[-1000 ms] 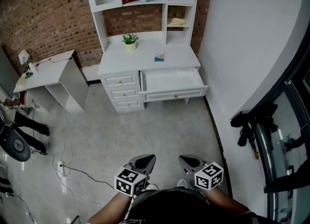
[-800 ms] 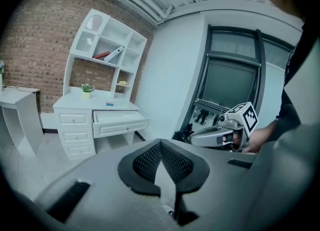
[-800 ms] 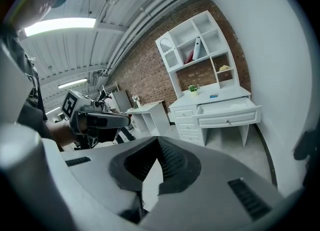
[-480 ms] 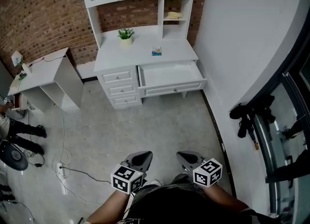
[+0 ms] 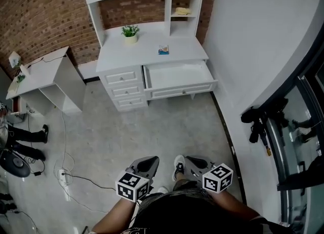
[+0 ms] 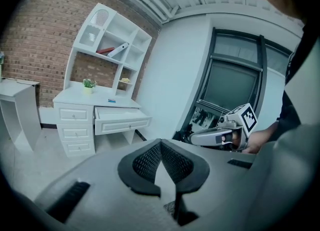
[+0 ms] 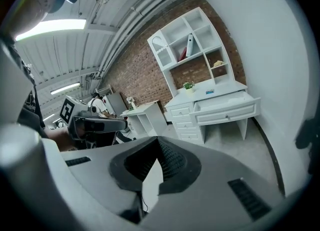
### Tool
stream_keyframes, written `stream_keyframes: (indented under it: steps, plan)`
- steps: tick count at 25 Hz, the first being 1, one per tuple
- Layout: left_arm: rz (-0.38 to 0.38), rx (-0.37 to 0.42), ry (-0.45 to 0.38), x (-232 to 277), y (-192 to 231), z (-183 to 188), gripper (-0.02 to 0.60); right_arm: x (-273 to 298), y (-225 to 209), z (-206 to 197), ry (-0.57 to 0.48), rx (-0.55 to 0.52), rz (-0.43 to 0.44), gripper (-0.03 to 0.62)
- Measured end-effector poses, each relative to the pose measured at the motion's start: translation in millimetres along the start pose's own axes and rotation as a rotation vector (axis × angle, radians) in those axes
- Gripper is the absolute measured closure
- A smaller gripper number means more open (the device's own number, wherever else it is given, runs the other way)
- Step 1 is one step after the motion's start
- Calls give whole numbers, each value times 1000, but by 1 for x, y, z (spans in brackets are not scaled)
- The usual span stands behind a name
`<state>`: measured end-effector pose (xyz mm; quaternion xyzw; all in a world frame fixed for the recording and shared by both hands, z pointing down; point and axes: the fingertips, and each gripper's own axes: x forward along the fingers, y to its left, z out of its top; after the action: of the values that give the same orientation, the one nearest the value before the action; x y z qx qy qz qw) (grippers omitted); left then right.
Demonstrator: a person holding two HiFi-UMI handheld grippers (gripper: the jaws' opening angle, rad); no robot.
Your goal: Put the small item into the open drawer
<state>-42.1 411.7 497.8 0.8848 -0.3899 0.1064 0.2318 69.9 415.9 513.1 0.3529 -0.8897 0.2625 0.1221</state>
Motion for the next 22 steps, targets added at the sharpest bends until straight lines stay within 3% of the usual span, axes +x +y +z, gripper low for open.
stream_keyframes:
  steps: [9, 22]
  plan:
    - [54, -2, 9, 39, 38, 29, 566, 39, -54, 47, -37, 40, 13, 589]
    - [65, 0, 5, 128, 77, 94, 566, 82, -148, 118, -39, 89, 34, 589]
